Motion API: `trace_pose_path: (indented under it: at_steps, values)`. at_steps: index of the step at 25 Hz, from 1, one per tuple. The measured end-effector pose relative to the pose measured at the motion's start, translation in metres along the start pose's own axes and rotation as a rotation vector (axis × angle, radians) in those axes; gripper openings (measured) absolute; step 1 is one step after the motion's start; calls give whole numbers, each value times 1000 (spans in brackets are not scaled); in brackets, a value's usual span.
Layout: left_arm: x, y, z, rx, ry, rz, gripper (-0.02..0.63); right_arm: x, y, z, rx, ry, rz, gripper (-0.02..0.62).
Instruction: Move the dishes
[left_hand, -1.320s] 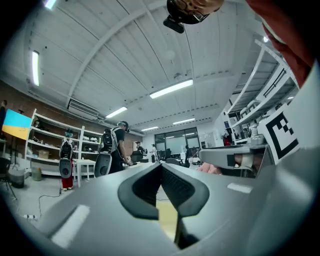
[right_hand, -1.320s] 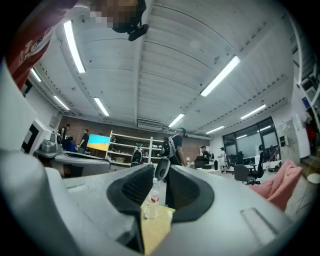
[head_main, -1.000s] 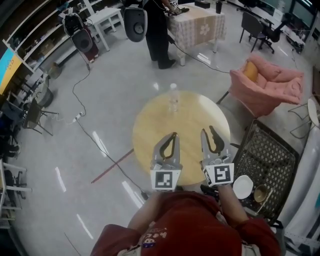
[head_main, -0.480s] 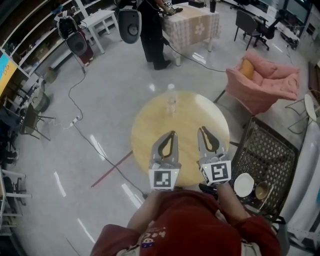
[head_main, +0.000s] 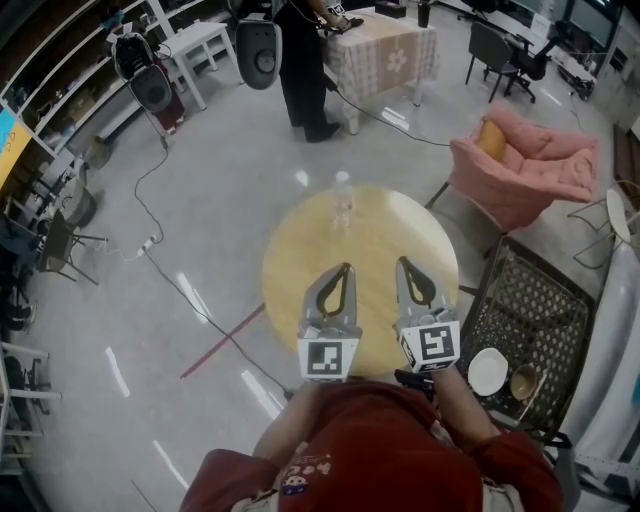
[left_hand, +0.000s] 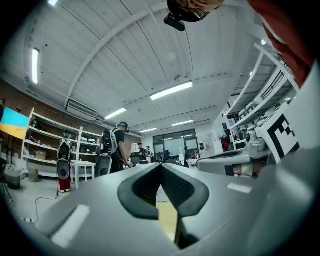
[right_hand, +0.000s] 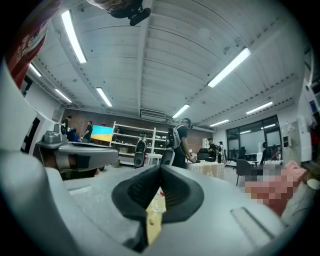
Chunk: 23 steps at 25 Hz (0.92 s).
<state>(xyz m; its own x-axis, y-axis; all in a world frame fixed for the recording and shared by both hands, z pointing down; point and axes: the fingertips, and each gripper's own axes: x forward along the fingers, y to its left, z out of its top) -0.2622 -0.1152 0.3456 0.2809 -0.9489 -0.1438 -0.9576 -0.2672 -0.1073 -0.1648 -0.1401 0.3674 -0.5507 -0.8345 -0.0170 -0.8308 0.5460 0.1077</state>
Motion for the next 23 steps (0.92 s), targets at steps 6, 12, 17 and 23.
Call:
trace_pose_path:
  at_steps: [6,12,17,23]
  values:
    - [1,3,2,-12,-16,2,6,1,-2,1,2,9,-10,0]
    - [-1,12,1,-20,-24,9,7,5,2,2,-1,8,-21,0]
    - [-4,12,0,8,-30,4,6,3,5,1,-2,11,-24,0]
    - [-7,9,-2,-38,-30,5,7,0,5,2,0,12,-34,0]
